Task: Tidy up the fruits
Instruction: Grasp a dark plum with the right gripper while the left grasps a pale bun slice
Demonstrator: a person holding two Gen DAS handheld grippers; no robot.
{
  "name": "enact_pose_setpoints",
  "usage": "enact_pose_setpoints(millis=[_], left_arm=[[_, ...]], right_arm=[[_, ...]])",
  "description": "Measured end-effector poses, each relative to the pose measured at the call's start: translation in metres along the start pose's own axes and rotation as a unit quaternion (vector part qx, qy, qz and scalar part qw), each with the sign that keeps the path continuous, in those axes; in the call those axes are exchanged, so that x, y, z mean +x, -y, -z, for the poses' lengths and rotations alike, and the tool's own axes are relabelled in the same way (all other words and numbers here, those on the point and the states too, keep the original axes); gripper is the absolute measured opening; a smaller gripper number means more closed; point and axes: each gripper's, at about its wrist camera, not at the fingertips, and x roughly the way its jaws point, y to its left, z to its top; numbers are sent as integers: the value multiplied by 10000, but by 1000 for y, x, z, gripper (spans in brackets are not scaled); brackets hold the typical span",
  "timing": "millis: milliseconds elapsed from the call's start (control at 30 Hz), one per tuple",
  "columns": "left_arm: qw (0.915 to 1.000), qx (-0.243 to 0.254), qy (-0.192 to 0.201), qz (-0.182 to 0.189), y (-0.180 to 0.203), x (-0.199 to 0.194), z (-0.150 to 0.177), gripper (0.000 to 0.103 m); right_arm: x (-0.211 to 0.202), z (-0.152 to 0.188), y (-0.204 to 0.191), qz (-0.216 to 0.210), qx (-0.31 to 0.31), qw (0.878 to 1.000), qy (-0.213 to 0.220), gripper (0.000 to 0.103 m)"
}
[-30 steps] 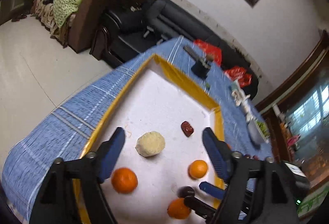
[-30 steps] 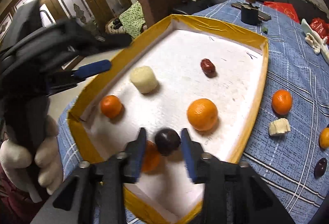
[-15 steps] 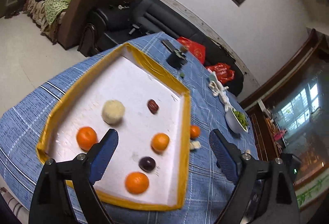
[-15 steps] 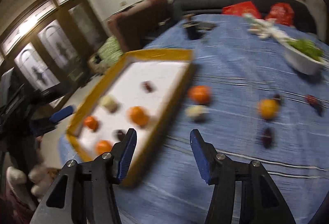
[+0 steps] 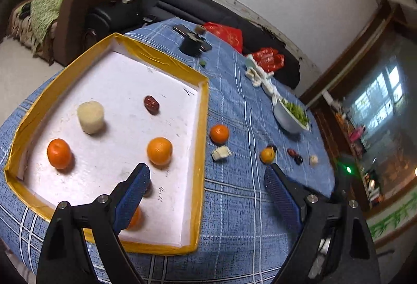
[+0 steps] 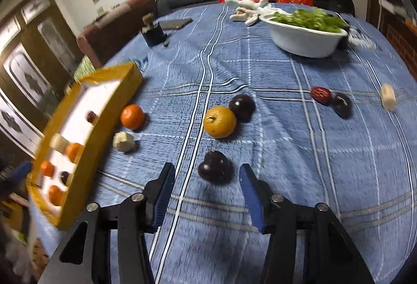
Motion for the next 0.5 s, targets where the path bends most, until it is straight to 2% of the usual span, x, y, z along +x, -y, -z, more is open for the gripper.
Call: enact_pose_setpoints(millis=[100, 167, 233, 267, 300, 333, 367, 400, 433, 500], left_arm=[[9989, 449, -105, -63, 19, 8, 4, 89], [9975, 678, -186, -66, 30, 16, 5, 89], [9952, 936, -294, -38, 44, 29, 6, 88], [9935, 1082, -345, -49, 52, 36, 7, 81], [9914, 1239, -400, -94, 58, 43, 9, 67], [9873, 1497, -483, -224, 68, 55, 12, 58], [9836, 1685, -542, -339, 75, 64, 14, 43], [9795, 1865, -610, -446, 81, 74, 17, 38], [9754, 2020, -697, -537, 87, 85, 20, 38], [9725, 2101, -784, -633, 91, 99, 20, 38]], right_arm=[[15, -1, -5, 174, -192, 9997, 7, 51], [21, 1, -2, 158, -190, 9997, 38, 45], [21, 4, 1, 168, -160, 9996, 155, 31], [21, 4, 5, 150, -133, 9996, 187, 30], [20, 4, 10, 32, -44, 9998, 217, 30], [19, 4, 15, -110, 75, 9996, 240, 30], [19, 4, 17, -182, 123, 9995, 244, 30], [19, 4, 19, -224, 141, 9994, 240, 30], [18, 4, 21, -258, 149, 9993, 236, 30], [18, 3, 23, -323, 189, 9991, 213, 30]])
